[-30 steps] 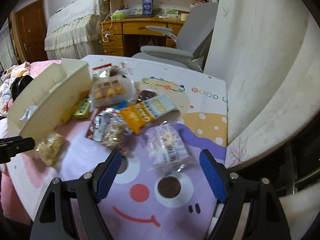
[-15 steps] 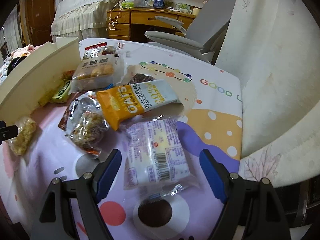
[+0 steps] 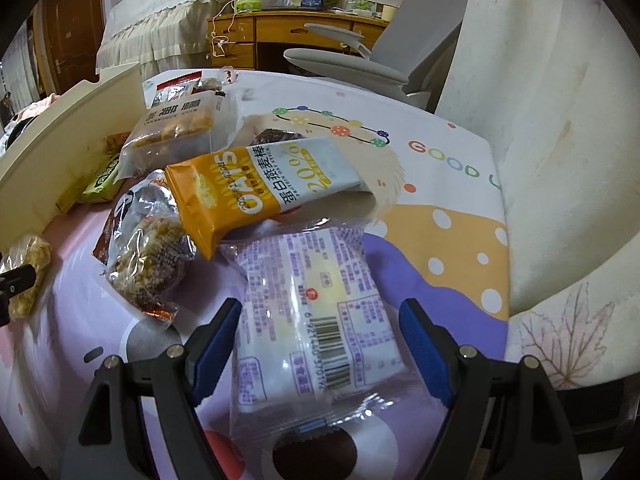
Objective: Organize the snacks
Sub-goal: 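Close left tool on the crumbly bag while right closes on white-purple packet, then carry both held packets up and over the white tray, then open both tools to release the packets into the tray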
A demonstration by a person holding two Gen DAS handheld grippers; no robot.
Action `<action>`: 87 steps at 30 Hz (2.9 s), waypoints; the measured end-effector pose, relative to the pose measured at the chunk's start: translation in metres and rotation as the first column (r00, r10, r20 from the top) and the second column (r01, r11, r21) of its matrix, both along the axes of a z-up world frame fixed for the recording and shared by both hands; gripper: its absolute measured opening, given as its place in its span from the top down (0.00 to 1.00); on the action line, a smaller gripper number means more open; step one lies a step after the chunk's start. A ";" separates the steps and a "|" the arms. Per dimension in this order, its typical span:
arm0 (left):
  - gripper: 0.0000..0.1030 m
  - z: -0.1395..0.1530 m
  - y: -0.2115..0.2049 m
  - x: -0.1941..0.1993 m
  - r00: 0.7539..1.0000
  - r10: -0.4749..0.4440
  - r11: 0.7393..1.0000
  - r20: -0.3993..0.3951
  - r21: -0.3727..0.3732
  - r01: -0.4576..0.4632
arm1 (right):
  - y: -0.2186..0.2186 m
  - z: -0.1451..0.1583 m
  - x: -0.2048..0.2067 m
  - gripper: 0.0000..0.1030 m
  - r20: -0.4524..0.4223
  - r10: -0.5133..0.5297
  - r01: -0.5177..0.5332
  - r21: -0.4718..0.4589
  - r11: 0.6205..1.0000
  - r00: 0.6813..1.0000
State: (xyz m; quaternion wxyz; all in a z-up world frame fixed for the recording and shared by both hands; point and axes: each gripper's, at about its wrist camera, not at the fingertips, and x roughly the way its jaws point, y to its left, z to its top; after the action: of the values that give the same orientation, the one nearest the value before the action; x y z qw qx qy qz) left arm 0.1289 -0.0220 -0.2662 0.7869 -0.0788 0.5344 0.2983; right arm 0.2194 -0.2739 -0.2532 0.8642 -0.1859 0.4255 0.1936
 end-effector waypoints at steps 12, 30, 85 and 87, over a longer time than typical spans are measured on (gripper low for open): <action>0.49 -0.009 0.002 0.006 0.999 -0.008 1.000 -0.031 -0.030 0.007 | -0.003 0.002 0.000 0.34 -0.042 -0.002 0.003 0.010 1.000 0.999; 0.59 0.004 -0.027 -0.012 0.978 -0.190 0.978 -0.084 -0.106 0.180 | -0.010 0.010 -0.026 0.48 -0.181 -0.157 0.163 0.016 0.987 0.971; 0.59 0.176 0.229 -0.079 0.652 -0.654 0.682 0.384 -0.072 0.727 | 0.193 0.126 -0.175 0.48 -0.147 -0.476 0.493 0.390 0.778 0.867; 0.59 0.174 0.243 -0.079 0.656 -0.651 0.686 0.382 -0.075 0.724 | 0.206 0.129 -0.178 0.48 -0.122 -0.460 0.468 0.398 0.789 0.880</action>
State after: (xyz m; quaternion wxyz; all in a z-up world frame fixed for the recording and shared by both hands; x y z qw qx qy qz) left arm 0.0500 0.2205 -0.0920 0.9035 -0.0043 0.4161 -0.1022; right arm 0.0415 -0.0682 -0.1245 0.9005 0.1143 0.4146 0.0636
